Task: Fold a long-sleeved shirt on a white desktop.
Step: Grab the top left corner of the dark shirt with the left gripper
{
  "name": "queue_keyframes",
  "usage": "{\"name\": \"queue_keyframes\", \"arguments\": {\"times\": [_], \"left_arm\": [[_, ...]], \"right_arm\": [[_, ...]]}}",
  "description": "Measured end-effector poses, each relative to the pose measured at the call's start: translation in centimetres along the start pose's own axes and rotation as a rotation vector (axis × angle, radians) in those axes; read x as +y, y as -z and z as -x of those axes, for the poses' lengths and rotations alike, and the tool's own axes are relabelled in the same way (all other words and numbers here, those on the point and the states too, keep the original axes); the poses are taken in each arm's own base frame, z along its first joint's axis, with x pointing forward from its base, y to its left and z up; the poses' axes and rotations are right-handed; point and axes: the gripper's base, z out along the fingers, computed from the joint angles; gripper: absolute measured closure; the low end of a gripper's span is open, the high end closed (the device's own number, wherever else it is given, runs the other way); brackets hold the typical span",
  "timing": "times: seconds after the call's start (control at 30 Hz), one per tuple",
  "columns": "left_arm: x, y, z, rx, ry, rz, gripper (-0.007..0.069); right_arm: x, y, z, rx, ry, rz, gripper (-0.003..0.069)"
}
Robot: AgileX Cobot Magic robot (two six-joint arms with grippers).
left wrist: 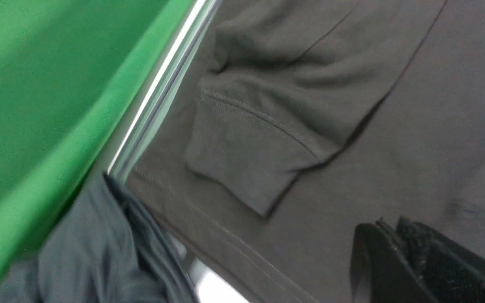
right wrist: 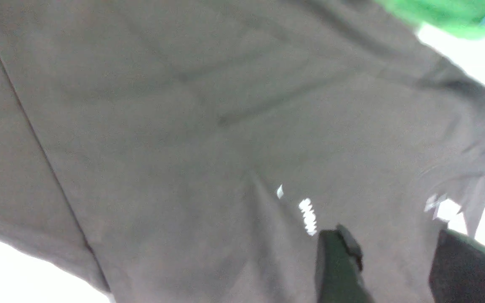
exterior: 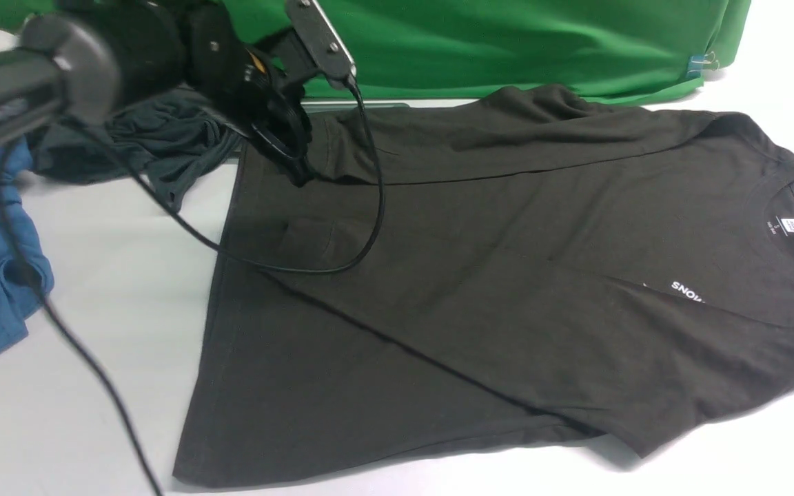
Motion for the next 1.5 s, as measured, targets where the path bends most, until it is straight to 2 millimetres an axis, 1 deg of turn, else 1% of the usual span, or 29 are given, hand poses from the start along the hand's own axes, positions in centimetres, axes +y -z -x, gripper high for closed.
{"name": "queue_keyframes", "arguments": {"times": [0.07, 0.1, 0.13, 0.17, 0.2, 0.3, 0.33, 0.37, 0.4, 0.47, 0.53, 0.6, 0.63, 0.8, 0.93, 1.03, 1.07, 1.1, 1.23, 1.33, 1.37, 1.4, 1.5], "left_arm": [[0.3, -2.3, -0.5, 0.033, -0.095, -0.003, 0.0400], [0.5, -2.8, -0.7, 0.040, -0.123, -0.002, 0.0367], [0.4, -3.0, -0.8, 0.043, -0.133, -0.004, 0.0358], [0.4, -3.9, -1.2, 0.053, -0.192, -0.006, 0.0298], [0.3, -4.5, -1.3, 0.058, -0.226, -0.003, 0.0265], [0.1, -5.9, -1.8, 0.061, -0.291, 0.014, 0.0209], [0.0, -6.5, -1.9, 0.060, -0.307, 0.022, 0.0200], [0.1, -6.5, -1.9, 0.058, -0.309, 0.025, 0.0200], [-0.1, -7.1, -2.1, 0.063, -0.337, 0.030, 0.0200], [-0.3, -7.8, -2.4, 0.067, -0.362, 0.039, 0.0207], [-0.4, -8.3, -2.5, 0.065, -0.382, 0.051, 0.0224], [-0.4, -9.0, -2.6, 0.051, -0.395, 0.073, 0.0263], [-0.4, -9.1, -2.6, 0.050, -0.394, 0.074, 0.0266], [-0.5, -9.9, -2.6, 0.028, -0.426, 0.115, 0.0384], [-0.4, -10.0, -2.5, 0.021, -0.443, 0.131, 0.0505], [-0.4, -9.9, -2.5, 0.024, -0.435, 0.128, 0.0591], [-0.4, -9.8, -2.5, 0.028, -0.428, 0.123, 0.0603], [-0.3, -9.7, -2.5, 0.029, -0.422, 0.122, 0.0606], [-0.1, -8.0, -1.9, 0.045, -0.381, 0.093, 0.0608], [0.8, -4.7, -1.0, 0.050, -0.307, 0.061, 0.0608], [0.9, -4.4, -0.9, 0.050, -0.303, 0.063, 0.0608], [1.1, -3.3, -0.7, 0.055, -0.282, 0.054, 0.0608], [1.5, -1.4, -0.5, 0.074, -0.243, 0.034, 0.0608]], "right_arm": [[0.0, 2.0, -0.4, -0.050, -0.002, -0.014, 0.0359], [0.0, 2.4, -0.5, -0.057, -0.002, -0.016, 0.0359], [0.0, 2.4, -0.5, -0.058, -0.002, -0.016, 0.0359], [0.0, 2.8, -0.7, -0.060, -0.001, -0.017, 0.0359], [0.0, 3.0, -0.8, -0.061, -0.001, -0.017, 0.0359], [0.1, 3.0, -0.8, -0.053, -0.001, -0.015, 0.0359], [0.1, 3.0, -0.9, -0.050, -0.001, -0.015, 0.0359], [0.1, 2.9, -0.9, -0.049, 0.000, -0.015, 0.0359], [0.1, 2.9, -0.9, -0.047, 0.000, -0.014, 0.0359], [0.1, 2.9, -0.9, -0.045, 0.000, -0.014, 0.0359], [0.1, 2.9, -0.9, -0.044, -0.001, -0.013, 0.0359], [0.1, 2.9, -1.0, -0.040, -0.002, -0.011, 0.0361], [0.1, 2.9, -1.0, -0.040, -0.002, -0.011, 0.0361], [0.2, 2.9, -1.2, -0.016, -0.005, -0.004, 0.0362], [0.2, 2.9, -1.3, -0.005, -0.007, -0.002, 0.0362], [0.2, 2.9, -1.3, -0.002, -0.018, -0.001, 0.0363], [0.2, 2.9, -1.3, -0.002, -0.022, -0.001, 0.0363], [0.2, 2.9, -1.3, -0.002, -0.027, -0.001, 0.0363], [0.2, 2.9, -1.3, -0.002, -0.048, 0.000, 0.0364], [0.2, 2.8, -1.3, 0.003, -0.056, 0.002, 0.0364], [0.2, 2.7, -1.3, 0.004, -0.057, 0.002, 0.0364], [0.2, 2.4, -1.2, 0.013, -0.058, 0.004, 0.0364], [0.2, 1.3, -1.0, 0.048, -0.056, 0.012, 0.0364]]}}
